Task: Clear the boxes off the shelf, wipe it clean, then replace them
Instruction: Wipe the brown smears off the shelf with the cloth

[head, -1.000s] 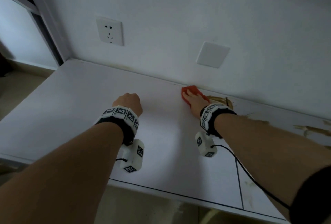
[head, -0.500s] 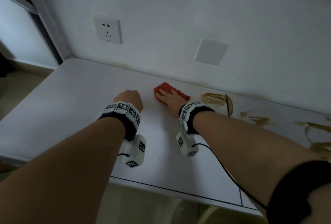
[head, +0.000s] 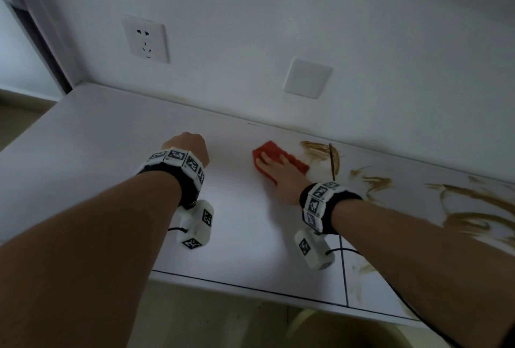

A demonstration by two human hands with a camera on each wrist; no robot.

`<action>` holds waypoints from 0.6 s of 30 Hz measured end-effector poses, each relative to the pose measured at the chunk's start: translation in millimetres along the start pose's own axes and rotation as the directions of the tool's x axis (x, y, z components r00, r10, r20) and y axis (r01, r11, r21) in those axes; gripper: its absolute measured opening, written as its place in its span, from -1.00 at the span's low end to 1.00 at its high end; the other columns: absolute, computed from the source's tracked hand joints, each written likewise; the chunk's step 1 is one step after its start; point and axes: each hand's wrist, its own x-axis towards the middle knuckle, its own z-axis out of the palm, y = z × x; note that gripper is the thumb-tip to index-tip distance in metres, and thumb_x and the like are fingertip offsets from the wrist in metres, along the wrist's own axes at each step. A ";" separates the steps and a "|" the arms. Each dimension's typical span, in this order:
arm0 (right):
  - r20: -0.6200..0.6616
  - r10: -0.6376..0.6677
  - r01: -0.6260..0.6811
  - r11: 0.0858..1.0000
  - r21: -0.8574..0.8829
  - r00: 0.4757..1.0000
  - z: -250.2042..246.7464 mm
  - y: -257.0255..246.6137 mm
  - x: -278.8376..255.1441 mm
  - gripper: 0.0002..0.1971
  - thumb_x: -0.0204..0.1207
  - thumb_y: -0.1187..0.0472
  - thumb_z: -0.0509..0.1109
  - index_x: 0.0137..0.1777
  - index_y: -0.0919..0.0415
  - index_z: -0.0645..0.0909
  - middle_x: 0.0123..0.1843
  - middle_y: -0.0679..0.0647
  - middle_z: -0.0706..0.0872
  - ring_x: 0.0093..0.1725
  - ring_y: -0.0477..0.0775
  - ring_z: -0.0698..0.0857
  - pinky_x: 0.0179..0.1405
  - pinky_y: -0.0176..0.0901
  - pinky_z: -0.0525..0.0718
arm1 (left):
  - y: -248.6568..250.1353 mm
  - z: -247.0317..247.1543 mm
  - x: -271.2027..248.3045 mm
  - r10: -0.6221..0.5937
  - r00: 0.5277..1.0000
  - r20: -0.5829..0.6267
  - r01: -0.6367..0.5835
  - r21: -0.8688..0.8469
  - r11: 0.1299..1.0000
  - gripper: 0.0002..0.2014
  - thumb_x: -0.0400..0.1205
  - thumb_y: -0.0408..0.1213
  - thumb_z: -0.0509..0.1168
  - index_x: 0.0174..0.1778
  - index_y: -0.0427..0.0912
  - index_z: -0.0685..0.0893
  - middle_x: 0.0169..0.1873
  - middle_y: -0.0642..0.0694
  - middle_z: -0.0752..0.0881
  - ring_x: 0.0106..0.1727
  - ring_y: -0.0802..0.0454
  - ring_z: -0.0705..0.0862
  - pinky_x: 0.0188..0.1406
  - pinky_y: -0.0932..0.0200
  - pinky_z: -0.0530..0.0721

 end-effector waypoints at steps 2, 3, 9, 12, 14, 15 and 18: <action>0.018 -0.048 0.048 0.999 -0.015 0.999 -0.6 -6.4 11.6 -0.31 0.66 0.31 0.09 0.67 -0.06 -0.16 0.70 -0.11 -0.19 0.66 0.33 -0.15 0.63 0.24 -0.05 | 6.6 -2.2 -1.7 0.018 1.000 -0.015 -0.018 0.013 1.000 -0.85 0.56 -0.41 0.19 -0.29 -0.26 0.63 -0.43 -0.14 0.59 -0.28 -0.13 0.64 -0.22 0.18 0.58; 0.026 -0.053 0.054 0.998 -0.042 0.998 -1.2 -7.1 19.8 -0.30 0.64 0.32 0.09 0.67 -0.07 -0.17 0.70 -0.11 -0.21 0.67 0.33 -0.14 0.63 0.26 -0.02 | 10.9 -3.0 -2.4 0.037 0.999 -0.013 -0.037 0.020 0.999 -0.85 0.56 -0.40 0.19 -0.27 -0.26 0.63 -0.38 -0.16 0.63 -0.24 -0.15 0.67 -0.20 0.16 0.61; 0.022 0.073 -0.072 0.996 -0.043 0.997 -20.7 14.2 55.3 -0.37 0.67 0.35 -0.05 0.67 0.02 -0.19 0.70 -0.01 -0.21 0.65 0.41 -0.10 0.63 0.22 -0.01 | 36.6 3.0 -2.2 0.172 0.985 0.025 -0.173 0.028 0.985 -0.64 0.61 -0.37 0.15 0.30 -0.17 0.66 0.23 -0.19 0.67 0.20 -0.18 0.68 0.15 0.04 0.64; 0.010 0.170 -0.170 0.985 -0.014 0.985 -23.3 45.1 45.9 -0.32 0.63 0.41 -0.04 0.67 0.02 -0.20 0.70 -0.01 -0.22 0.66 0.39 -0.10 0.64 0.19 -0.05 | 43.5 8.6 -1.6 0.233 0.971 0.041 -0.234 -0.001 0.972 -0.61 0.62 -0.37 0.13 0.34 -0.07 0.63 0.30 -0.16 0.62 0.28 -0.18 0.64 0.29 -0.01 0.63; -0.002 0.237 -0.237 0.971 0.004 0.971 -20.6 60.8 30.4 -0.31 0.63 0.42 -0.03 0.67 -0.02 -0.19 0.70 -0.05 -0.22 0.66 0.37 -0.09 0.65 0.16 -0.06 | 46.8 12.4 -0.6 0.249 0.967 0.053 -0.248 -0.014 0.969 -0.60 0.62 -0.36 0.13 0.35 -0.02 0.64 0.32 -0.14 0.60 0.31 -0.17 0.62 0.32 -0.02 0.61; -0.004 0.253 -0.253 0.967 0.008 0.967 -18.9 63.4 21.8 -0.31 0.63 0.42 -0.02 0.67 -0.03 -0.19 0.70 -0.07 -0.22 0.66 0.36 -0.08 0.64 0.15 -0.06 | 48.4 14.4 0.2 0.249 0.967 0.058 -0.248 -0.018 0.969 -0.60 0.62 -0.36 0.13 0.33 -0.02 0.65 0.32 -0.14 0.61 0.30 -0.18 0.63 0.31 -0.02 0.62; 0.024 0.204 -0.205 0.978 0.036 0.979 -10.1 58.6 2.0 -0.31 0.65 0.41 -0.01 0.67 0.02 -0.24 0.70 -0.05 -0.25 0.66 0.38 -0.13 0.64 0.18 -0.04 | 52.6 19.0 4.2 0.213 0.974 0.077 -0.208 -0.064 0.976 -0.63 0.60 -0.36 0.15 0.26 -0.10 0.71 0.25 -0.17 0.67 0.23 -0.18 0.67 0.24 0.03 0.66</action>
